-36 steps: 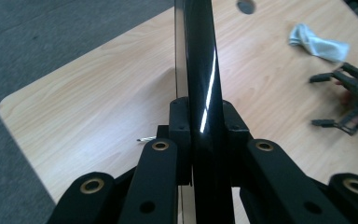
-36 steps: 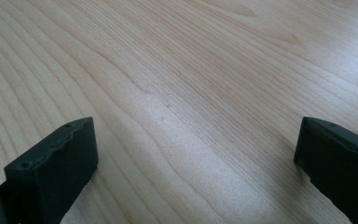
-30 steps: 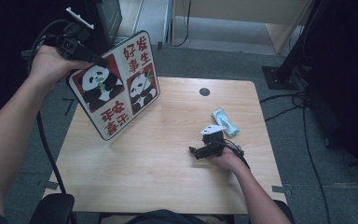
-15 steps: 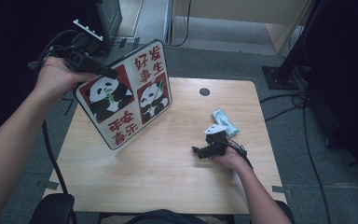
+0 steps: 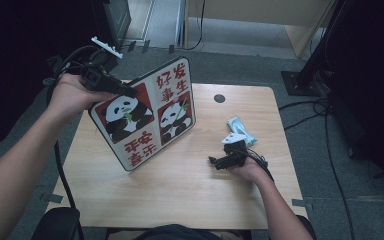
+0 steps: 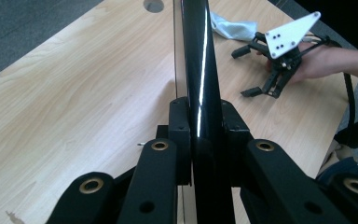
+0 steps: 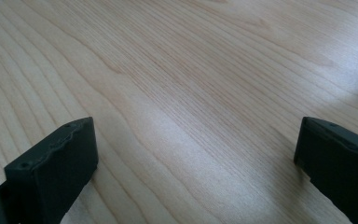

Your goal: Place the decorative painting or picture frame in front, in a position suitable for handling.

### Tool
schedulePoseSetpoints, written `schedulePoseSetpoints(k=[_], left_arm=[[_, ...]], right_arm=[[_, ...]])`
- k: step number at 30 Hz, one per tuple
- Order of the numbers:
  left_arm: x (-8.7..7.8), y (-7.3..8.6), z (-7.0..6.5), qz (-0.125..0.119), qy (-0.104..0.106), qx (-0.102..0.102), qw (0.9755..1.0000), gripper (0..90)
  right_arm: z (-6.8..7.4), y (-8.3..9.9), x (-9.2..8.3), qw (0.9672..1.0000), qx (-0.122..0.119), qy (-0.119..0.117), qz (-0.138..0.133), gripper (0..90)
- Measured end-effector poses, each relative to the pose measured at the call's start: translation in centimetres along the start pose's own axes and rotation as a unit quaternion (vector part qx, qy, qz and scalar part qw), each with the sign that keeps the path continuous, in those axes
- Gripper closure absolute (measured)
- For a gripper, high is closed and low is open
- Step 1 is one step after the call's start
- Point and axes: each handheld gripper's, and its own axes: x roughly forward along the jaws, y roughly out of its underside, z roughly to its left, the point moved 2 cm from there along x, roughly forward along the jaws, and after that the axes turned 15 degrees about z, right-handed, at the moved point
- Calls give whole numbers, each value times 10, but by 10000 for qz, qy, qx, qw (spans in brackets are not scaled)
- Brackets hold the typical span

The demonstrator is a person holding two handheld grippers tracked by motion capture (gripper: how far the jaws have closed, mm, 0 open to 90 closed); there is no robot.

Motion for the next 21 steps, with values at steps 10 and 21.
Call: schedulePoseSetpoints(k=[10, 21], left_arm=[[14, 0, -12, 38, 176, 124, 9998, 796], [20, -3, -17, 155, 412, 186, 9989, 793]], right_arm=[[-3, 1, -1, 10000, 7, 2, 0, 0], [-3, 1, -1, 10000, 8, 1, -3, 0]])
